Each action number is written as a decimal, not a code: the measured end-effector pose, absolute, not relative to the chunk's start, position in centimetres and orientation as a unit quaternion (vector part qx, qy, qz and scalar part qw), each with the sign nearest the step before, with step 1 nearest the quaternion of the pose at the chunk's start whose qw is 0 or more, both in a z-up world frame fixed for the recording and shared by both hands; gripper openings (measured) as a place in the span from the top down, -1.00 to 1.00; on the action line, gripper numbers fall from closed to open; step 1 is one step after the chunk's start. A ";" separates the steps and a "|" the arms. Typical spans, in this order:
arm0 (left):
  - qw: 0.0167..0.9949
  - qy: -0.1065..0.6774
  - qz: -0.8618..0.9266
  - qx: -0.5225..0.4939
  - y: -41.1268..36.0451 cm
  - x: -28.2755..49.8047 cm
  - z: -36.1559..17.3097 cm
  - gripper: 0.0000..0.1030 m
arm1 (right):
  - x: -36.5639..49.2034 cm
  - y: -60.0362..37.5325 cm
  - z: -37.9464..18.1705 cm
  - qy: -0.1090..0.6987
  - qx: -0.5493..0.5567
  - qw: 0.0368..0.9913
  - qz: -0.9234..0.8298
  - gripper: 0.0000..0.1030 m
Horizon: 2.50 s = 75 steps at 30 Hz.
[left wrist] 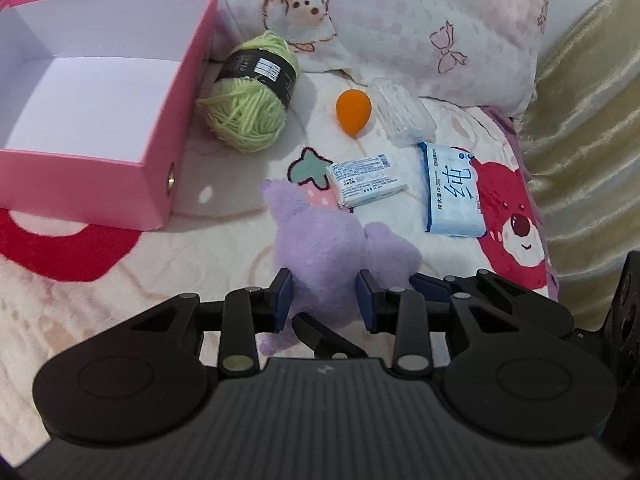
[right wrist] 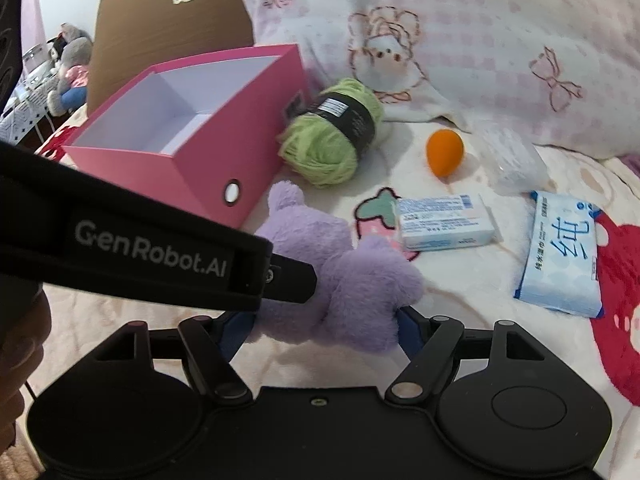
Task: Organize objects
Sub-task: 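Lift the plush toy with the left gripper and carry it into the pink box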
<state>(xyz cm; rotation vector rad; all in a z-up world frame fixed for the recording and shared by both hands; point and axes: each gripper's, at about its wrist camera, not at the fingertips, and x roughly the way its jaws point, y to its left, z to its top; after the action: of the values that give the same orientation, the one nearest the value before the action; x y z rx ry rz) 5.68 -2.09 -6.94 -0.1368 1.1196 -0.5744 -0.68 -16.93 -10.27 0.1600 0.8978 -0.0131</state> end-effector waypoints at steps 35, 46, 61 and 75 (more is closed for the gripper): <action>0.842 0.473 -0.230 -0.114 6.5 4.0 2.6 0.30 | 0.4 -11.8 -1.8 0.398 0.062 0.910 0.099 -0.56; 0.863 0.460 -0.175 -0.111 10.1 7.3 4.9 0.30 | 5.8 -9.0 1.8 0.368 -0.013 0.916 0.160 -0.31; 0.857 0.482 -0.140 -0.117 13.5 14.6 5.2 0.30 | 16.0 -7.0 4.1 0.441 -0.090 0.858 0.246 -0.21; 0.834 0.533 -0.104 -0.095 15.9 25.6 -2.0 0.29 | 25.7 -8.2 -4.0 0.472 0.037 0.850 0.229 -0.11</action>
<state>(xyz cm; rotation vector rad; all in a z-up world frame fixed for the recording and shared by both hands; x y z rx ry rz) 25.58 15.93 -2.04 -0.2022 1.1293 -0.2211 25.69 -8.21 -3.96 0.0778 0.9944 0.4831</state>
